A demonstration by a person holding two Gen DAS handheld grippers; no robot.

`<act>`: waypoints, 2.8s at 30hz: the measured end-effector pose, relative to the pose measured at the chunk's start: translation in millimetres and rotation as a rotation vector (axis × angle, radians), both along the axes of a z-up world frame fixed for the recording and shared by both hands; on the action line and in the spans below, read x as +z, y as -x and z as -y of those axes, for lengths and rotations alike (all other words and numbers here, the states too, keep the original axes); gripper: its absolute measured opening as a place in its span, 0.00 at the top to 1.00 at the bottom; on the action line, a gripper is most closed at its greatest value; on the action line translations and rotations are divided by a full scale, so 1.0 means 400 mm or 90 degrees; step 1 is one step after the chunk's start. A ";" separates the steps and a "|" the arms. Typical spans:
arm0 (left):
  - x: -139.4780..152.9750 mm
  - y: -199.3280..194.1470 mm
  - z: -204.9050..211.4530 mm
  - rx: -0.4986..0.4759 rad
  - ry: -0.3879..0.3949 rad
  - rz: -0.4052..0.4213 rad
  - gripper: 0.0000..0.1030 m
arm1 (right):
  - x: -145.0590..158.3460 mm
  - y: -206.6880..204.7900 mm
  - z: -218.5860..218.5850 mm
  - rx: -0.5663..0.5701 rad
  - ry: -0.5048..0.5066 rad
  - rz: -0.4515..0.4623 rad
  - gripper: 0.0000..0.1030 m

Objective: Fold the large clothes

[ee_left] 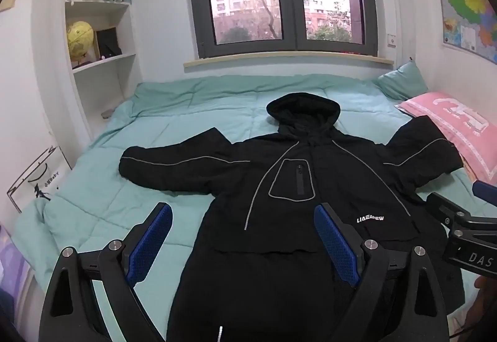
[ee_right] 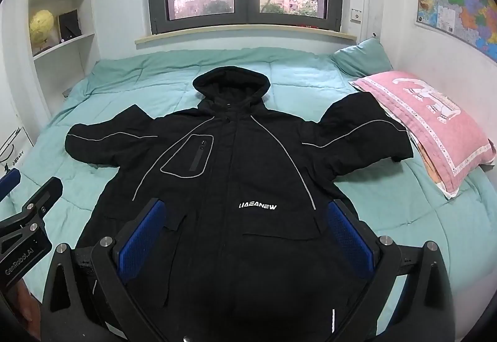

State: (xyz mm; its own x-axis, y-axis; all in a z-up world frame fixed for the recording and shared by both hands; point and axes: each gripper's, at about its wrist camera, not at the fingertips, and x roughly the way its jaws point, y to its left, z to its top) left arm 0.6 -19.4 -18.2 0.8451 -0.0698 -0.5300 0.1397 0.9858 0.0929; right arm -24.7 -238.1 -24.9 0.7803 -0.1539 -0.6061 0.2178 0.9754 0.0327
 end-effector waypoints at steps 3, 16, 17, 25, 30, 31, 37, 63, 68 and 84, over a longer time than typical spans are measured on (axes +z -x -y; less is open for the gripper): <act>-0.003 -0.001 0.006 -0.006 0.002 -0.003 0.09 | -0.002 0.002 0.001 -0.002 0.002 -0.002 0.00; -0.023 -0.021 0.030 -0.024 -0.007 -0.031 0.09 | -0.016 -0.011 -0.010 0.016 0.001 -0.015 0.00; -0.023 -0.021 0.029 -0.024 -0.003 -0.032 0.09 | -0.016 -0.011 -0.011 0.017 0.004 -0.015 0.00; -0.023 -0.019 0.020 -0.016 0.008 -0.029 0.09 | -0.017 -0.014 -0.011 0.022 0.004 -0.020 0.00; -0.025 -0.022 0.021 -0.016 0.010 -0.036 0.09 | -0.018 -0.012 -0.008 0.023 -0.002 -0.019 0.00; -0.025 -0.022 0.023 -0.016 0.011 -0.036 0.09 | -0.017 -0.011 -0.008 0.024 -0.001 -0.019 0.00; -0.022 -0.016 0.038 -0.021 0.010 -0.032 0.09 | -0.017 -0.006 -0.010 0.027 0.002 -0.018 0.00; -0.033 -0.021 0.015 -0.029 0.033 -0.031 0.09 | -0.037 -0.013 -0.030 0.031 0.029 -0.033 0.00; -0.038 -0.029 0.013 -0.028 0.035 -0.039 0.09 | -0.042 -0.014 -0.027 0.030 0.019 -0.036 0.00; -0.021 -0.060 0.131 -0.094 0.049 -0.044 0.09 | -0.019 0.000 0.083 -0.008 0.016 -0.016 0.00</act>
State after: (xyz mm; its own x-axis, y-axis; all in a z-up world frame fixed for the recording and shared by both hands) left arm 24.6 -72.0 -26.7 0.7844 -0.2335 -0.5746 0.2874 0.9578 0.0031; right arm -24.7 -271.5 -32.6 0.7632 -0.1790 -0.6209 0.2298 0.9732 0.0019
